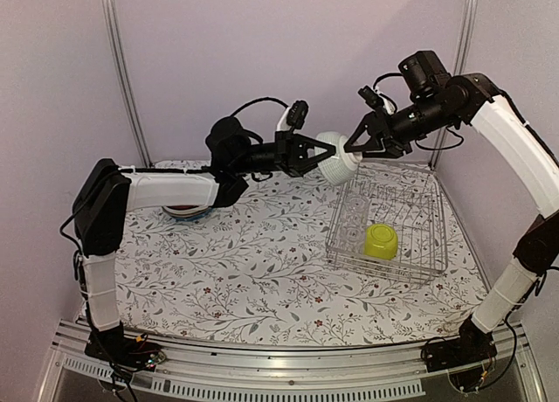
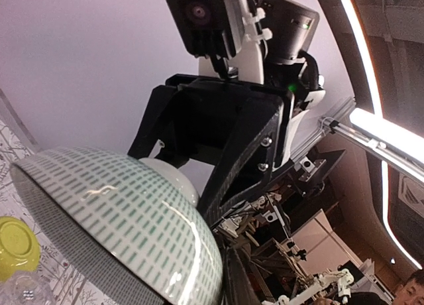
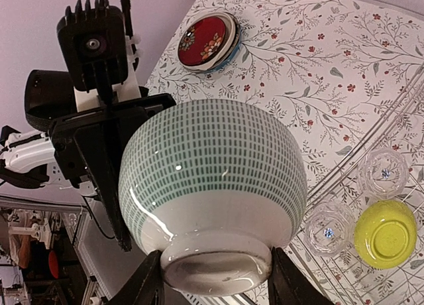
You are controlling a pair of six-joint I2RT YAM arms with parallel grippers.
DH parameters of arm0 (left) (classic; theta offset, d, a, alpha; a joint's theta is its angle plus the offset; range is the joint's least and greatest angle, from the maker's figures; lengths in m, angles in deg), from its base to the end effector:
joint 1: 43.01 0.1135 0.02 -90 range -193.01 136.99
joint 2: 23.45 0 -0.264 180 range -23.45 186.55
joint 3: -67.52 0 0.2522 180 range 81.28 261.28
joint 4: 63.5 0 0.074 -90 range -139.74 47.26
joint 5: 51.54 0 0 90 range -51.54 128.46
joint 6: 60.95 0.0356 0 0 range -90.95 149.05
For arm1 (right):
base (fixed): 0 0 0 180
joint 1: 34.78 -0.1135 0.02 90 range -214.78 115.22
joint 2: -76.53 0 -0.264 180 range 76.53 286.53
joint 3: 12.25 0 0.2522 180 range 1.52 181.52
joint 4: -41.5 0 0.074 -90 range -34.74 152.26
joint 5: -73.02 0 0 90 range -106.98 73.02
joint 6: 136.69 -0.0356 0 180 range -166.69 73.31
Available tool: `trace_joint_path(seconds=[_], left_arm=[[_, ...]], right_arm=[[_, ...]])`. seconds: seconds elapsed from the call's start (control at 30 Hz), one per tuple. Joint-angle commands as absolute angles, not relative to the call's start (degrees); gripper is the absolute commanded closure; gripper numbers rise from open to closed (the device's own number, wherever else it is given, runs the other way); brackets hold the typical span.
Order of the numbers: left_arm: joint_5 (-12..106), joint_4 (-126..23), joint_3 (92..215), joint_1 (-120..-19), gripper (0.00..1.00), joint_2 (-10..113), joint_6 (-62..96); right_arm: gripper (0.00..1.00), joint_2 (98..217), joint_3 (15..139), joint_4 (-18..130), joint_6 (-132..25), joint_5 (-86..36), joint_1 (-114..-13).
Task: Unload the mixed dishes from the dish rack
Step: Pass from the right arm to the left, then place the bowl at the corner of the board.
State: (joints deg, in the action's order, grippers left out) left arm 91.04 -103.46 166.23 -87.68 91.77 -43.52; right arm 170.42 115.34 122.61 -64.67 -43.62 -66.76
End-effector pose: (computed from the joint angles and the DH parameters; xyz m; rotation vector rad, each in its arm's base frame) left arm 0.3087 -0.3449 0.3187 0.6794 1.5988 -2.1625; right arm 0.2624 0.1827 0.4389 -0.5326 2.4481 0.9461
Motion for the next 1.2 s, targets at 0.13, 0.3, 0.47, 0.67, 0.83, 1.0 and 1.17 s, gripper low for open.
trace_joint_path(seconds=[0.13,0.3,0.47,0.67,0.83,1.0,1.17], left_arm=[[92.49,-112.31,167.55,-88.73,1.0,92.25,-47.12],[92.2,-110.05,166.62,-88.42,1.0,90.37,-45.05],[92.25,-102.53,164.56,-87.29,1.0,86.96,-39.6],[91.66,-88.39,161.99,-83.51,1.0,81.84,-31.2],[84.82,-59.13,163.47,-80.95,1.0,75.39,-11.78],[73.27,-32.7,169.26,-79.8,1.0,72.71,0.88],[58.96,-14.22,174.7,-79.5,1.0,71.9,7.74]], right_arm=[[0.67,167.4,113.46,116.72,-64.75,-45.63,-67.12],[0.3,166.33,113.43,116.81,-64.54,-44.34,-67.11],[0.1,165.2,113.28,117.68,-63.56,-42.37,-67.04],[0.01,163.89,112.47,119.33,-61.36,-39.35,-66.93],[0.01,162.55,109.97,119.93,-59.69,-36.16,-66.66],[0.01,160.72,107.49,120.06,-59.02,-31.9,-66.03],[0.01,159.47,104.99,120.03,-58.31,-30.12,-65.41]])
